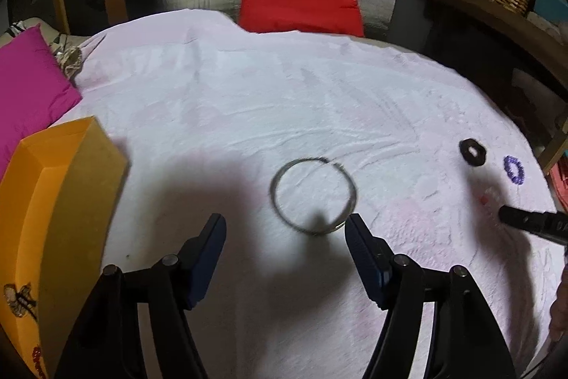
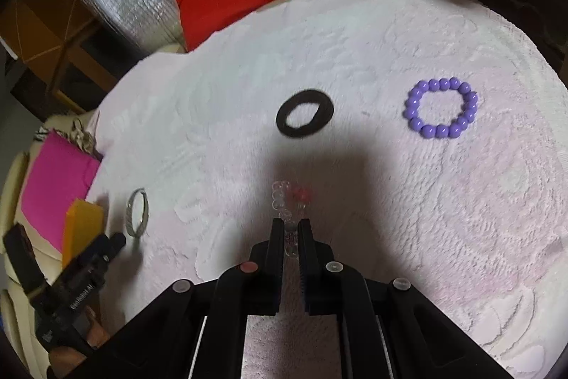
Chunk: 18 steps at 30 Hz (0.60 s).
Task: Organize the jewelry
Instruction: 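Grasp the pink crystal bracelet with the right tool while the left tool approaches the silver bangle, then close the left tool on the silver bangle while the right tool lifts the pink bracelet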
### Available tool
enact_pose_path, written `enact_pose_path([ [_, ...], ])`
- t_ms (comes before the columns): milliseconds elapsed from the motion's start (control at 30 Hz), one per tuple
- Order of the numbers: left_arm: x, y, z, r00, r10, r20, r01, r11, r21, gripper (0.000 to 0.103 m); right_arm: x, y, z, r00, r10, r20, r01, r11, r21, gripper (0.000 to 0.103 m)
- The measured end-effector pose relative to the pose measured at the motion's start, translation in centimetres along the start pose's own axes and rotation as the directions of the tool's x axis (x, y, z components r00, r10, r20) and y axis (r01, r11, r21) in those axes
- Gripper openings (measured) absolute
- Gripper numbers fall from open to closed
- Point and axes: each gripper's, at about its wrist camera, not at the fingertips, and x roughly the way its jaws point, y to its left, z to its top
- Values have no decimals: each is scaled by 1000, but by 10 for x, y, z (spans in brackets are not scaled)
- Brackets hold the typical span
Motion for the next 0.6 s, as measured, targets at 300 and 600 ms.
enact_pose_path([
  [300, 28, -2, 13, 1000, -21, -11, 20, 999, -46, 81, 1, -4, -1, 1000, -2, -16, 3, 1000, 16, 11],
  [600, 42, -13, 8, 999, -24, -32, 25, 999, 33, 77, 5, 1, 0, 998, -54, 18, 54, 998, -16, 9],
])
